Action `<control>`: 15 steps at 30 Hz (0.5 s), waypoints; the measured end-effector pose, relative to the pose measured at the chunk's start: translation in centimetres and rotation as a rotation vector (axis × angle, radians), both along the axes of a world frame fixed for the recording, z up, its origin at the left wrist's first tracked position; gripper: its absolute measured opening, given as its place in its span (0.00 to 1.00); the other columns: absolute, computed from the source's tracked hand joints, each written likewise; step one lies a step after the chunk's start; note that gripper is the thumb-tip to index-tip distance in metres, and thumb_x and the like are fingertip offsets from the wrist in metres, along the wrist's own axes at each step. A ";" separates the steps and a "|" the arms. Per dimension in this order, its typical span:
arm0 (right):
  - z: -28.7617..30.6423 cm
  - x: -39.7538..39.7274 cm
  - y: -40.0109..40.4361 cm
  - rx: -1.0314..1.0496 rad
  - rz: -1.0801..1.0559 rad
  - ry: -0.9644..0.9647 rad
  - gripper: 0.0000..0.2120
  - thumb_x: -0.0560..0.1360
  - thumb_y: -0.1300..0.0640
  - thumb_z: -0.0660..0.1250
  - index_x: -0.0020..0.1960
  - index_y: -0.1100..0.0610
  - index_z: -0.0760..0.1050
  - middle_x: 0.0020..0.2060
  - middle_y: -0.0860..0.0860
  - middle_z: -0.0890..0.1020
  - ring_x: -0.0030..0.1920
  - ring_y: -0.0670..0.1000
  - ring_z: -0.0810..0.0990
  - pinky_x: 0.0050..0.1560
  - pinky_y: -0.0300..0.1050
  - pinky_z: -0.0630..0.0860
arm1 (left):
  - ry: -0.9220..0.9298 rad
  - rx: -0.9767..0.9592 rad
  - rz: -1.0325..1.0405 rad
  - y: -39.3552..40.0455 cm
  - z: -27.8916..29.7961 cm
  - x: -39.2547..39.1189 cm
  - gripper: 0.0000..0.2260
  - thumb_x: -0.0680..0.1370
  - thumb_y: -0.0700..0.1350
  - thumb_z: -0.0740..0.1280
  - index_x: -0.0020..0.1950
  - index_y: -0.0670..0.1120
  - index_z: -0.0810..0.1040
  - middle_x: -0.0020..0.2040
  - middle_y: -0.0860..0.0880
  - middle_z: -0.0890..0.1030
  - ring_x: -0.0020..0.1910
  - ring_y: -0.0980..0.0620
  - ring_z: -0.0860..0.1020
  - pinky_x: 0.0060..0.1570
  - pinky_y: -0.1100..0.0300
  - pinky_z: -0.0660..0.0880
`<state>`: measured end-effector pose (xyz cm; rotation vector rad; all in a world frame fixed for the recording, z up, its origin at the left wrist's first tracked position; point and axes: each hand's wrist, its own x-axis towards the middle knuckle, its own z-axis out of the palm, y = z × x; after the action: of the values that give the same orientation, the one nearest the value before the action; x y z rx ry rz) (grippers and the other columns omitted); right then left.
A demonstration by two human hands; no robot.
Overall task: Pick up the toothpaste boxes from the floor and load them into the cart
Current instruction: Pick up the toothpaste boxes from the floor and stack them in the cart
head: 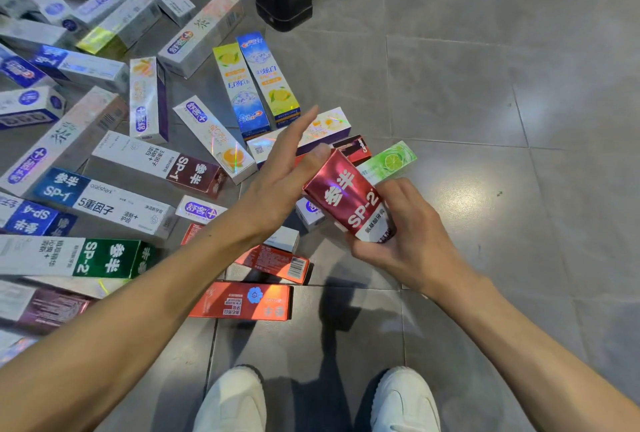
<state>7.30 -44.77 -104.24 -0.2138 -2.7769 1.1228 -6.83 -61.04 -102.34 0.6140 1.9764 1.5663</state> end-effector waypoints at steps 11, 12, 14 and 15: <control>0.4 0.6 -0.5 -0.024 -0.020 -0.072 0.34 0.69 0.37 0.73 0.68 0.48 0.65 0.60 0.47 0.75 0.53 0.44 0.78 0.47 0.31 0.76 | 0.042 -0.040 -0.075 0.2 0.5 -0.2 0.31 0.77 0.67 0.57 0.79 0.65 0.55 0.80 0.60 0.59 0.73 0.71 0.60 0.74 0.57 0.62; 0.5 0.6 -0.4 -0.054 -0.031 -0.089 0.33 0.70 0.37 0.73 0.68 0.46 0.64 0.59 0.45 0.75 0.53 0.44 0.78 0.47 0.33 0.77 | 0.045 -0.030 -0.070 0.3 0.6 -0.5 0.30 0.78 0.64 0.57 0.80 0.63 0.55 0.79 0.60 0.59 0.72 0.73 0.60 0.73 0.61 0.61; 1.1 0.7 0.0 -0.138 -0.084 -0.122 0.31 0.70 0.39 0.75 0.64 0.42 0.61 0.55 0.40 0.77 0.52 0.41 0.80 0.47 0.34 0.79 | 0.027 -0.004 -0.004 0.5 0.5 -1.3 0.30 0.79 0.61 0.57 0.80 0.58 0.57 0.77 0.57 0.63 0.73 0.68 0.62 0.71 0.64 0.62; 1.3 0.7 0.4 -0.193 -0.131 -0.130 0.30 0.70 0.41 0.75 0.63 0.42 0.60 0.53 0.39 0.78 0.50 0.39 0.80 0.45 0.32 0.78 | 0.038 -0.016 0.038 0.6 0.1 -1.8 0.28 0.79 0.61 0.57 0.79 0.58 0.59 0.76 0.57 0.65 0.74 0.64 0.63 0.71 0.62 0.64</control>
<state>8.04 -44.41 -102.90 -0.4994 -2.7134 1.3877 -8.59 -60.44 -102.26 0.6071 2.0381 1.5711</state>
